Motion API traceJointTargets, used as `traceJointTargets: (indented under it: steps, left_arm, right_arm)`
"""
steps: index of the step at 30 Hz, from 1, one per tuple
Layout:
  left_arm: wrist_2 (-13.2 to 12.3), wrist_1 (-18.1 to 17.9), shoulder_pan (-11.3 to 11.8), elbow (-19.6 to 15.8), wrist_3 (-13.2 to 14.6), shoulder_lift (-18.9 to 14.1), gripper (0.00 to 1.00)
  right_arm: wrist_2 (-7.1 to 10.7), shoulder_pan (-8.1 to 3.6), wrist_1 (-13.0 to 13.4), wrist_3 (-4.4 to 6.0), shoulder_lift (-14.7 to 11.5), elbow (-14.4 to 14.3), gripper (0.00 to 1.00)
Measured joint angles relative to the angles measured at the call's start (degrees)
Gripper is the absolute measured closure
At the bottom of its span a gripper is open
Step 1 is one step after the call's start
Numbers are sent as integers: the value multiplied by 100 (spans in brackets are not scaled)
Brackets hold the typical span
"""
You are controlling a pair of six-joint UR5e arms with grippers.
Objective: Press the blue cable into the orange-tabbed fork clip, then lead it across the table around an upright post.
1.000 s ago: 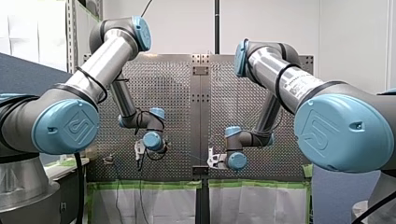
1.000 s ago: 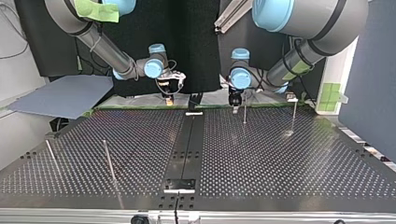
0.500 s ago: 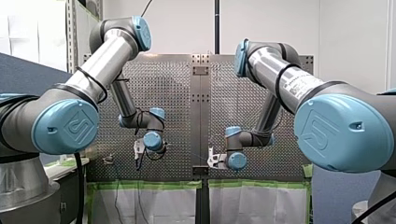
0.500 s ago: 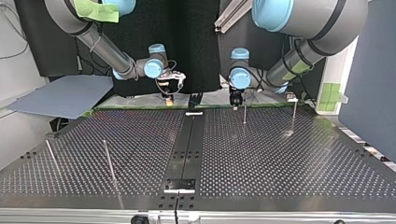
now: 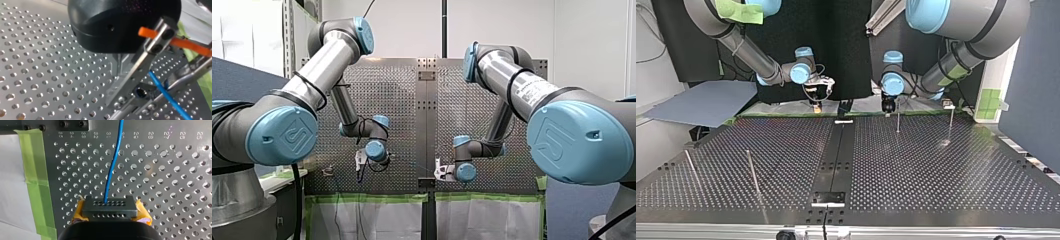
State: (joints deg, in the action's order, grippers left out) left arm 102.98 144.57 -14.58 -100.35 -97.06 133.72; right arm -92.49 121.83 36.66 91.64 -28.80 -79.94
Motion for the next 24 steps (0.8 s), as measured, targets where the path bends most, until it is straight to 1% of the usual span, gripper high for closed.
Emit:
traceJointTargets:
  steps: [5,8,11,13,16,21,24]
  left_arm:
    - [20,96,-30,0,174,-16,100]
    - [29,209,-65,0,321,-54,100]
    - [34,293,-116,-3,486,-156,100]
    - [38,328,-150,-2,556,-242,100]
    - [51,391,-227,-2,598,-393,100]
    - [120,515,-382,-3,581,-686,100]
    - [169,553,-475,-3,541,-871,100]
  right_arm:
    - [-17,0,-19,-24,-2,8,100]
    - [-25,-2,-69,-76,-11,50,100]
    - [-68,-13,-212,-157,-65,87,100]
    - [-124,-18,-336,-188,-151,99,100]
    - [-200,-20,-504,-196,-292,103,100]
    - [-298,2,-767,-195,-548,101,100]
    - [-326,11,-861,-191,-715,100,100]
